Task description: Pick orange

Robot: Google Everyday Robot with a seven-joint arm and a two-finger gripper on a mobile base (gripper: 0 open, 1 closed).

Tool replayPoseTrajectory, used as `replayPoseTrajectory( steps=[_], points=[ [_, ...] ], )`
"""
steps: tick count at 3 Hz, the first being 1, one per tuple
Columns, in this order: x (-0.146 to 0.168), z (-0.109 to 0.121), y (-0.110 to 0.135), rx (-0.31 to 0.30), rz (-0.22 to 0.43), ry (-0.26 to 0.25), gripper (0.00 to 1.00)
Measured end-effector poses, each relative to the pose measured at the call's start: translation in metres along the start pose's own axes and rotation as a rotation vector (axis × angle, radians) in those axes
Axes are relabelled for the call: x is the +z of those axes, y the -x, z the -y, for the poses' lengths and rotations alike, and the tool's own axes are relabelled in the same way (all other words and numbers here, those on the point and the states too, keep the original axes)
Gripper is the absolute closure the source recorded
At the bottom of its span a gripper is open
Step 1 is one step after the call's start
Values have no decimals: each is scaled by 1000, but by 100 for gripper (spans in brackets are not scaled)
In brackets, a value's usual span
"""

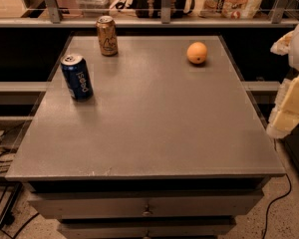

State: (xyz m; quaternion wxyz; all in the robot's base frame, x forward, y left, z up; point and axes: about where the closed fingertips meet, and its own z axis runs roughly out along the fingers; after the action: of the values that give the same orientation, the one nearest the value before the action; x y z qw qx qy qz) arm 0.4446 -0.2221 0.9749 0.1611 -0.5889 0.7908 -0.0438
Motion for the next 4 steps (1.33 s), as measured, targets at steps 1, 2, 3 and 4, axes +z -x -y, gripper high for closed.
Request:
replayPoseTrajectory(
  steps=[1,2,3,4],
  points=[
    [13,17,3,71,87,-12,0],
    [36,38,18,150,214,1,0],
    [60,64,38,195,335,-2,0],
    [81,99,53,244,455,-47,0]
  ],
)
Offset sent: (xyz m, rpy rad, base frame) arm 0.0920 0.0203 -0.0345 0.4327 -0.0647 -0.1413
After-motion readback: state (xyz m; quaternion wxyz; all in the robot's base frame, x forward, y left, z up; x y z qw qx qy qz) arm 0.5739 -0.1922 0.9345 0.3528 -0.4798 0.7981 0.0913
